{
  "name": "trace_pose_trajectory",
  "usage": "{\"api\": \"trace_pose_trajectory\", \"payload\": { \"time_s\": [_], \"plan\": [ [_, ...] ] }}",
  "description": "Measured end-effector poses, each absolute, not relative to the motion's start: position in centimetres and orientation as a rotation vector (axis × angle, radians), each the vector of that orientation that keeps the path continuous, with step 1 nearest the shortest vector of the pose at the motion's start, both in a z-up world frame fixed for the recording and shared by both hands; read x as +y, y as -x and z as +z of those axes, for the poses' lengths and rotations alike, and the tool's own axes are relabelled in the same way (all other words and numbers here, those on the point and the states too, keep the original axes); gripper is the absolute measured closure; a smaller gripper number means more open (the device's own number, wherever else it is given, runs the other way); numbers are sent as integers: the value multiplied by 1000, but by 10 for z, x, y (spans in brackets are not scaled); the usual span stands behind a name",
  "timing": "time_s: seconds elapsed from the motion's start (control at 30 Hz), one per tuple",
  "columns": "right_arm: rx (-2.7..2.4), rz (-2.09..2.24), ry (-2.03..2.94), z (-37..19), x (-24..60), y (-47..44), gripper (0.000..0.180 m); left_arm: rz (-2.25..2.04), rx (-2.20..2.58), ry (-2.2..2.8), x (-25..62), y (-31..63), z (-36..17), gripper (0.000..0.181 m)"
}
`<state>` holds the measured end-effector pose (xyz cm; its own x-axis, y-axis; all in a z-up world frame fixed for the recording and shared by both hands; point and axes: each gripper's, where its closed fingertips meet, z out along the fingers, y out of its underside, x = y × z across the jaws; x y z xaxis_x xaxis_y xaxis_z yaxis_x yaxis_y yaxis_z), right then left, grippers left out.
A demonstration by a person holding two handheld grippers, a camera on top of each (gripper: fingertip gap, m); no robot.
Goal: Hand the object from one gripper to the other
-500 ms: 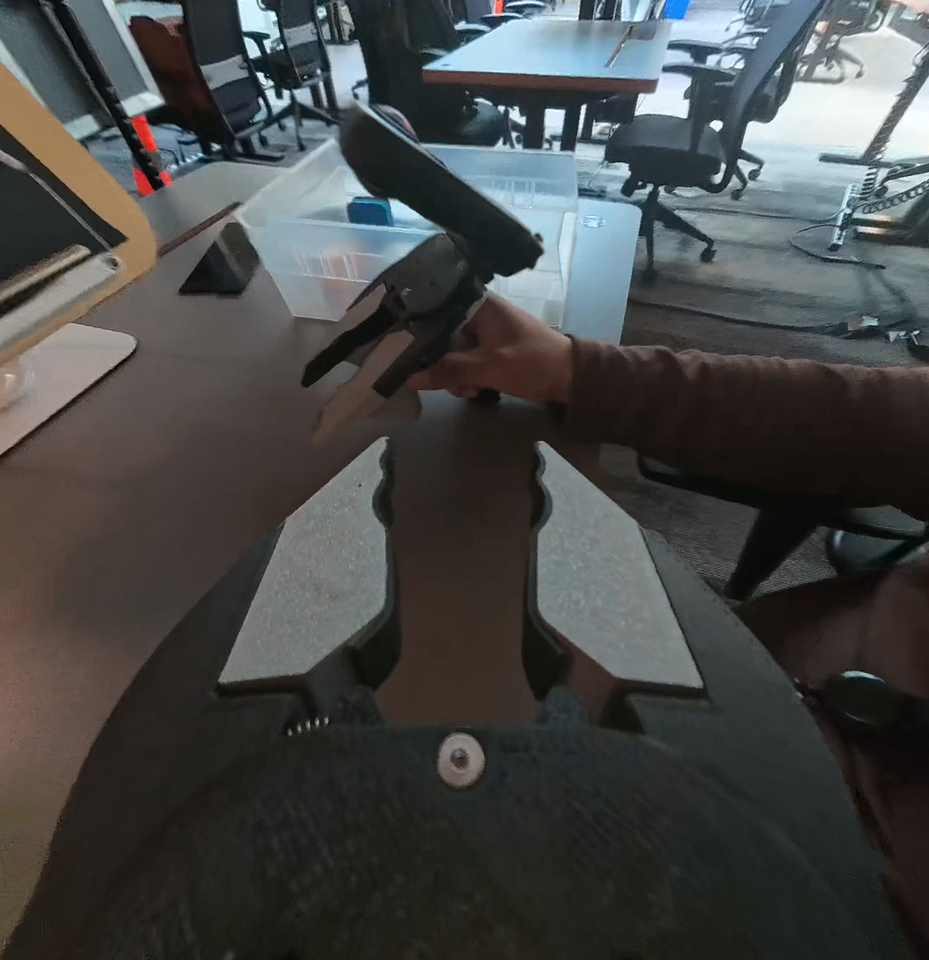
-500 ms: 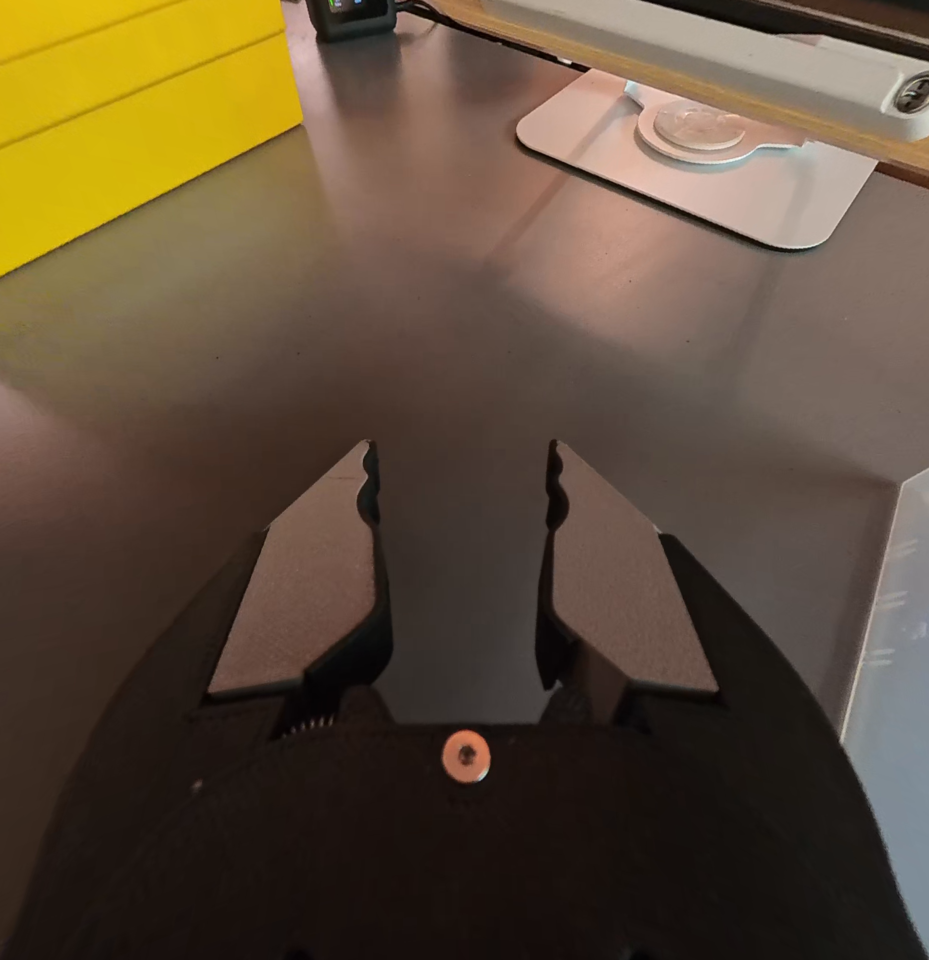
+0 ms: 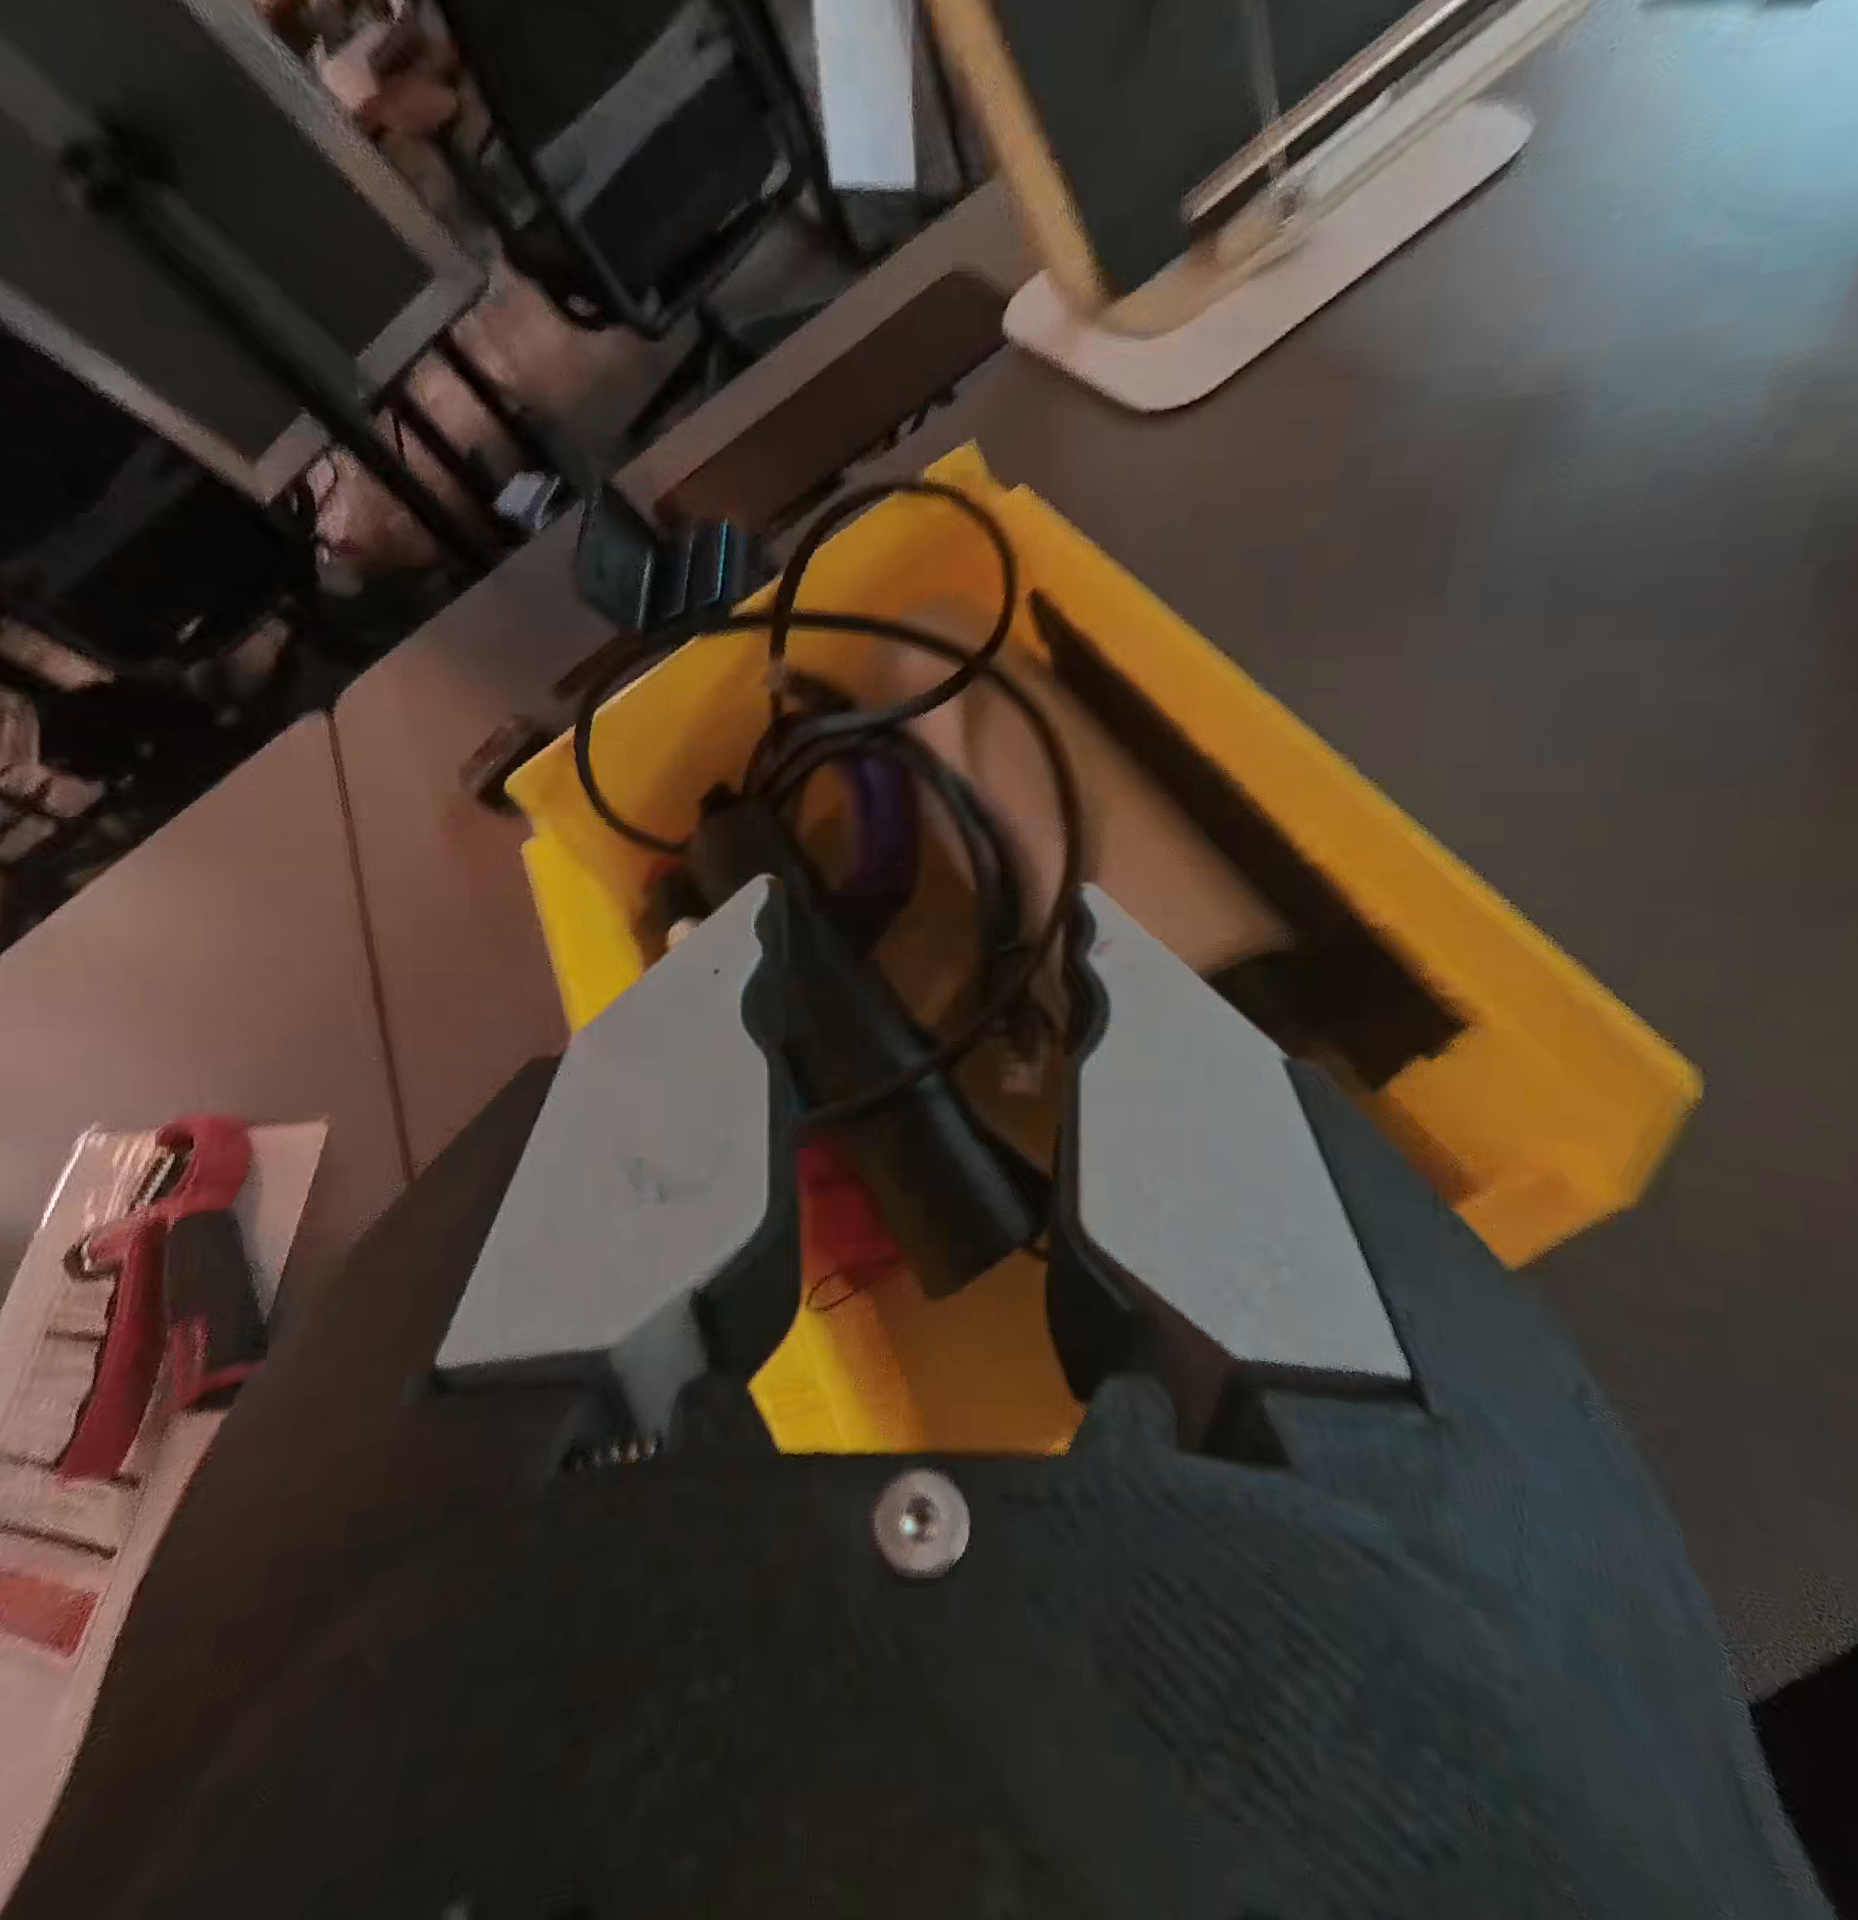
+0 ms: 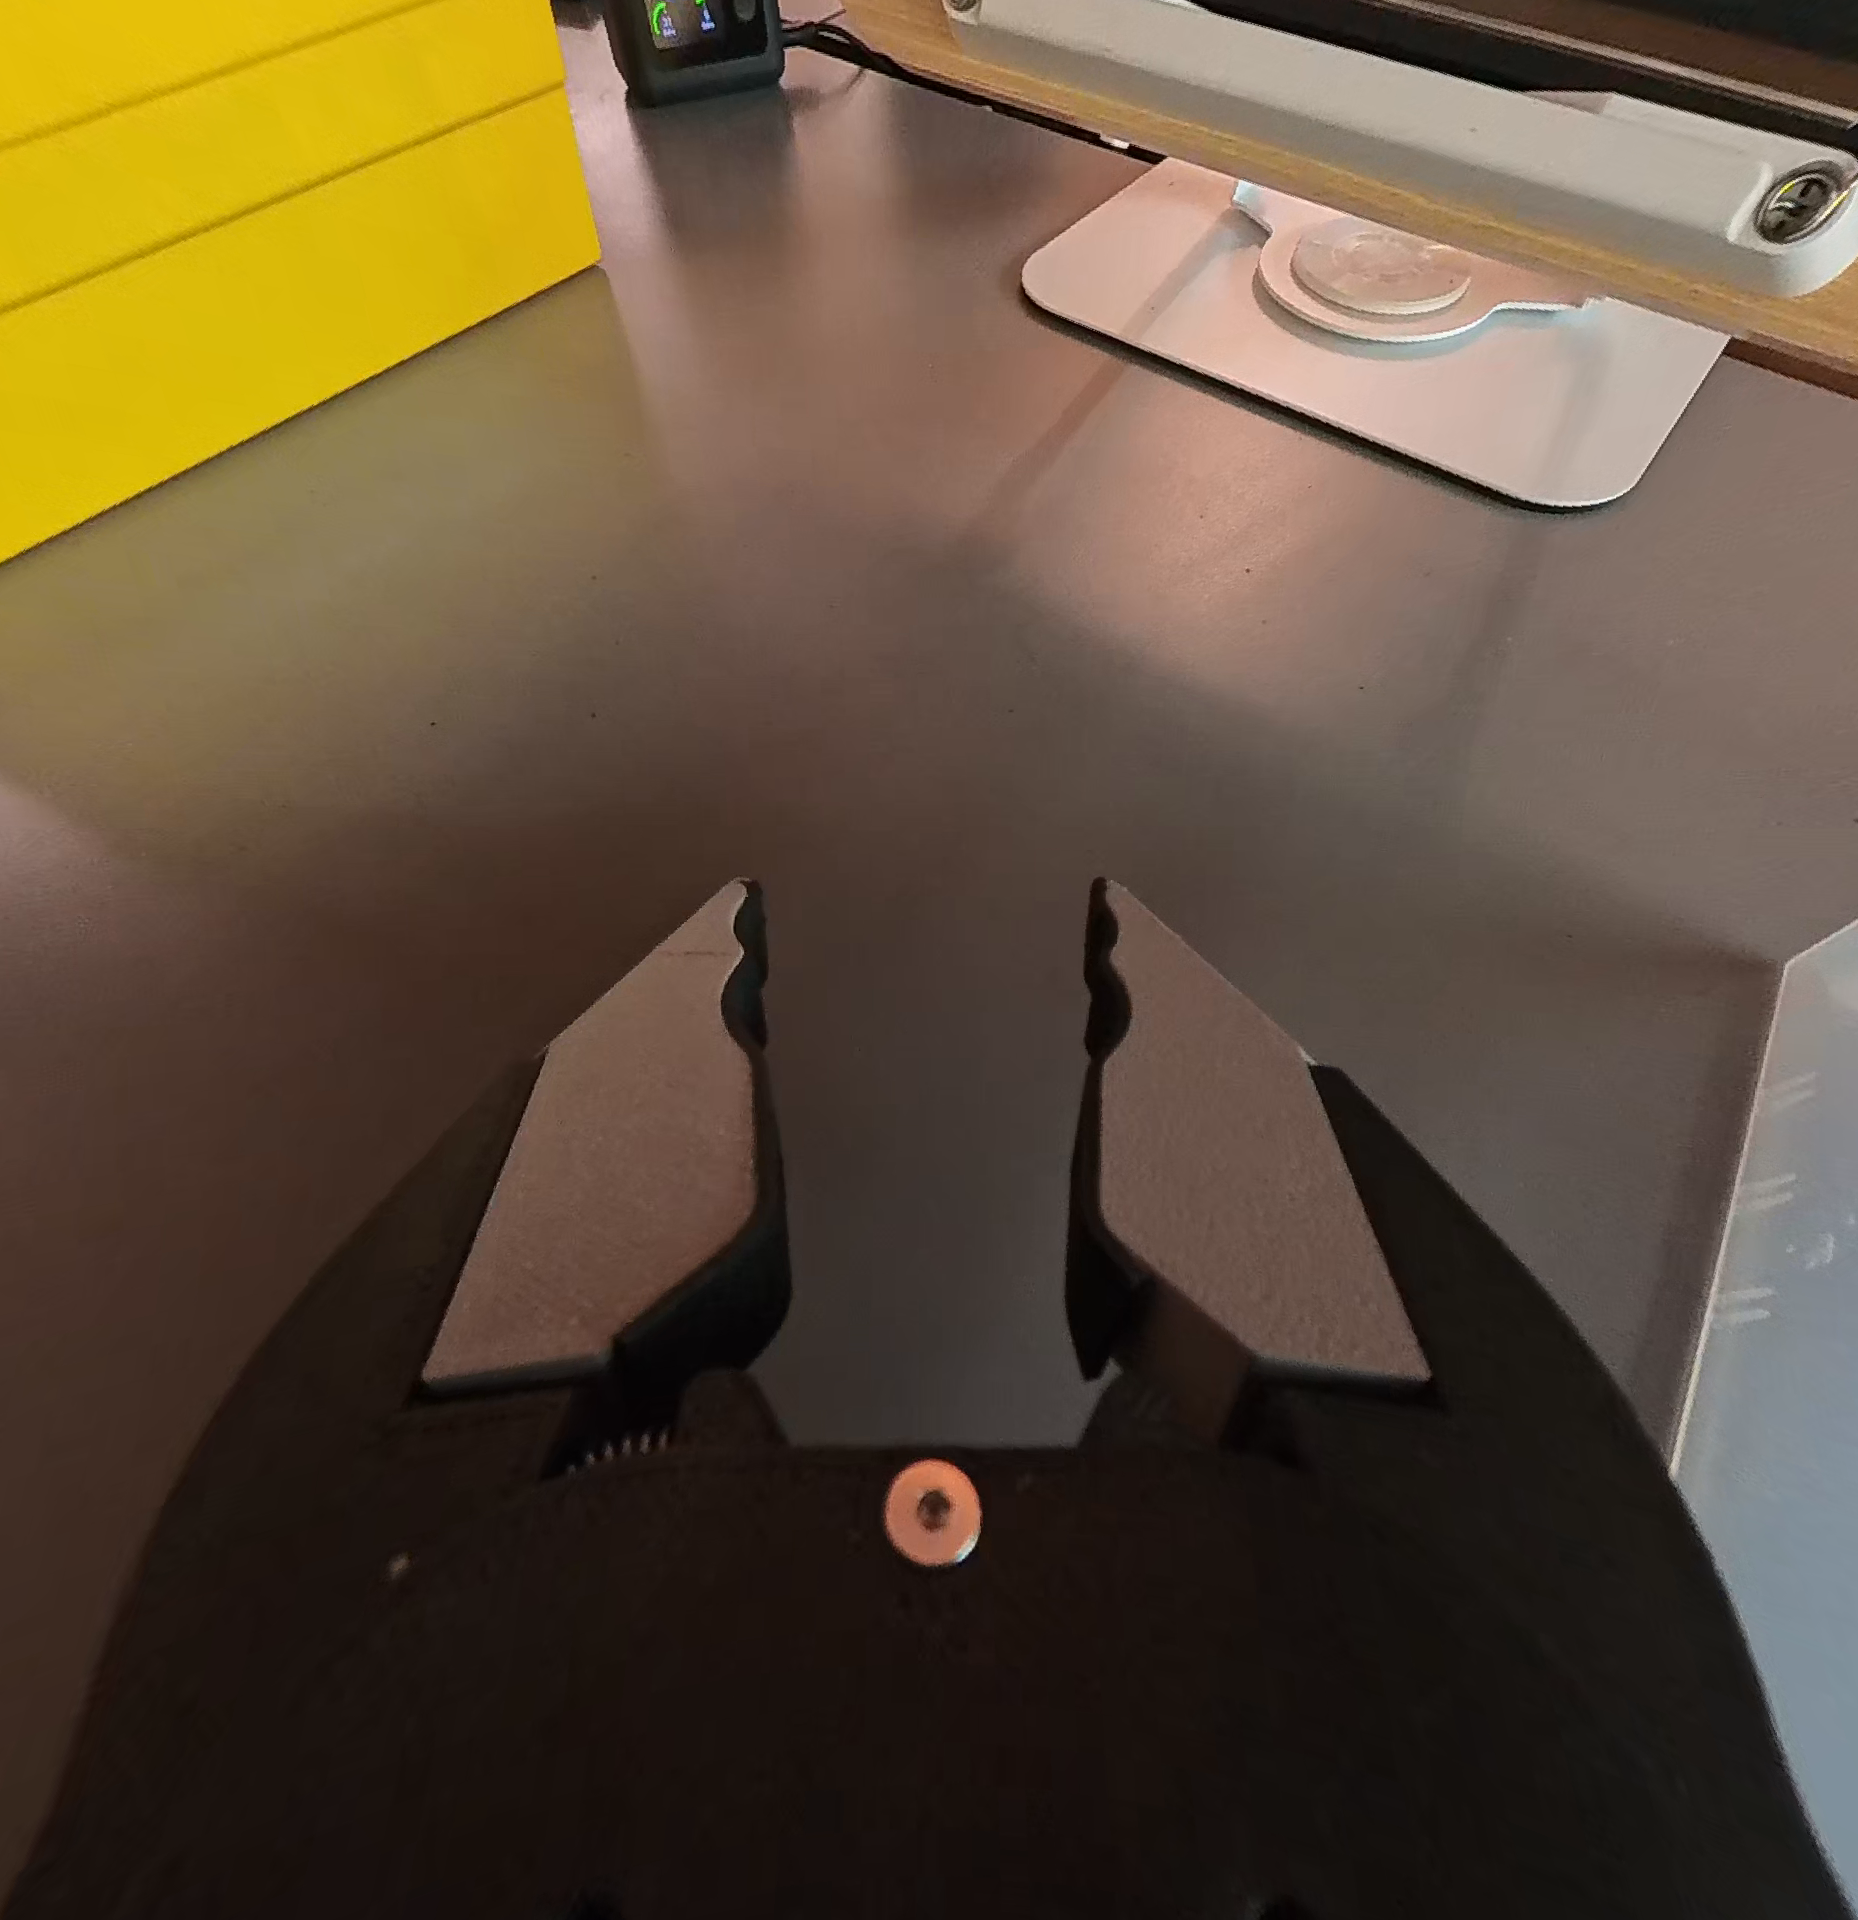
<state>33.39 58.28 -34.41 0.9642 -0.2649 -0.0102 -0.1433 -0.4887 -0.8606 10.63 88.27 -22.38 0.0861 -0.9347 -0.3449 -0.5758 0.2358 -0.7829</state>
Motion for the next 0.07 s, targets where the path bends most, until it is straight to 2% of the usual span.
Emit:
{"api": "trace_pose_trajectory", "payload": {
  "time_s": [0.07],
  "plan": [
    [290, -154, 2092, -345, 583, -334, 121, -409, 1631, 1502, 900, -107, -239, 131]
  ]
}}
